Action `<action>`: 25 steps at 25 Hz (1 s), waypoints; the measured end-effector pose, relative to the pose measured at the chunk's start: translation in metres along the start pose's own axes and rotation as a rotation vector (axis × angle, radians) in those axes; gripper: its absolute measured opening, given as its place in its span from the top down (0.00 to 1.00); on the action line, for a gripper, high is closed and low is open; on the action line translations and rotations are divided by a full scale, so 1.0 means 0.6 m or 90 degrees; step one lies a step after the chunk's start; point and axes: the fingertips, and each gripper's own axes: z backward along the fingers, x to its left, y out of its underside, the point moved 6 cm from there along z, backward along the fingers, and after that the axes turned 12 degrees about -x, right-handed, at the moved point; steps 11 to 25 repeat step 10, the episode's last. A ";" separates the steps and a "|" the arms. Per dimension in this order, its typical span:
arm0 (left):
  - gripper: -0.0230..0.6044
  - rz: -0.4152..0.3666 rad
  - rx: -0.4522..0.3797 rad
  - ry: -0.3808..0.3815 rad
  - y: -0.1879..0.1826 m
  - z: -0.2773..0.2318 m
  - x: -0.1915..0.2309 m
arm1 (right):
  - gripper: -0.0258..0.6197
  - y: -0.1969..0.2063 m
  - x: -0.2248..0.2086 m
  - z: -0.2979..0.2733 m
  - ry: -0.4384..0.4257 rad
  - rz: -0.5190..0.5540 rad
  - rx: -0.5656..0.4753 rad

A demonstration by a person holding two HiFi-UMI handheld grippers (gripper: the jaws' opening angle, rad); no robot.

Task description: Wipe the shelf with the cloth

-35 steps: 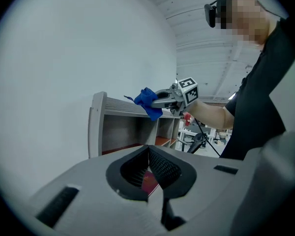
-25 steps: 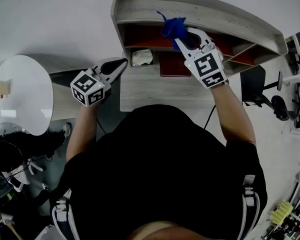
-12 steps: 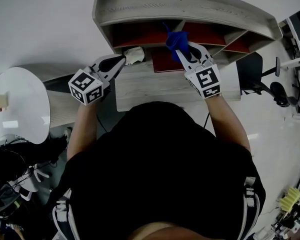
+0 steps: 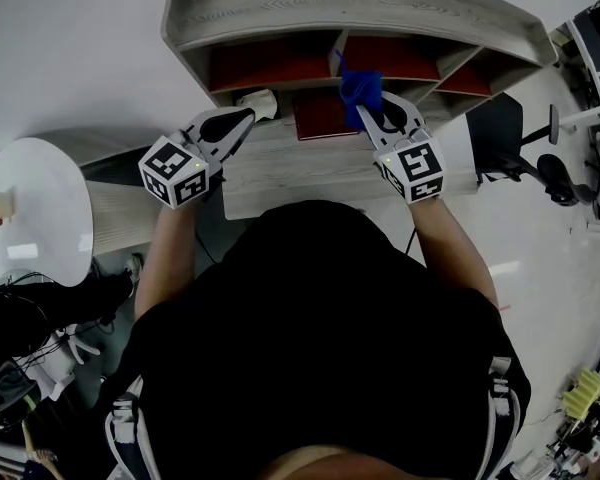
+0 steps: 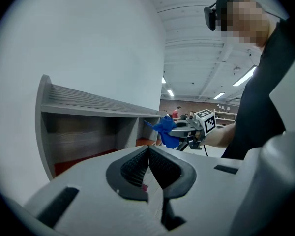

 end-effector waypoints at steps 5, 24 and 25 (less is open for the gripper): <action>0.94 0.000 0.001 0.005 0.001 -0.034 -0.023 | 0.86 0.011 -0.025 0.028 0.005 -0.024 0.000; 0.94 0.001 0.004 0.011 0.001 -0.066 -0.043 | 0.86 0.011 -0.054 0.052 0.019 -0.042 -0.019; 0.94 0.001 0.004 0.011 0.001 -0.066 -0.043 | 0.86 0.011 -0.054 0.052 0.019 -0.042 -0.019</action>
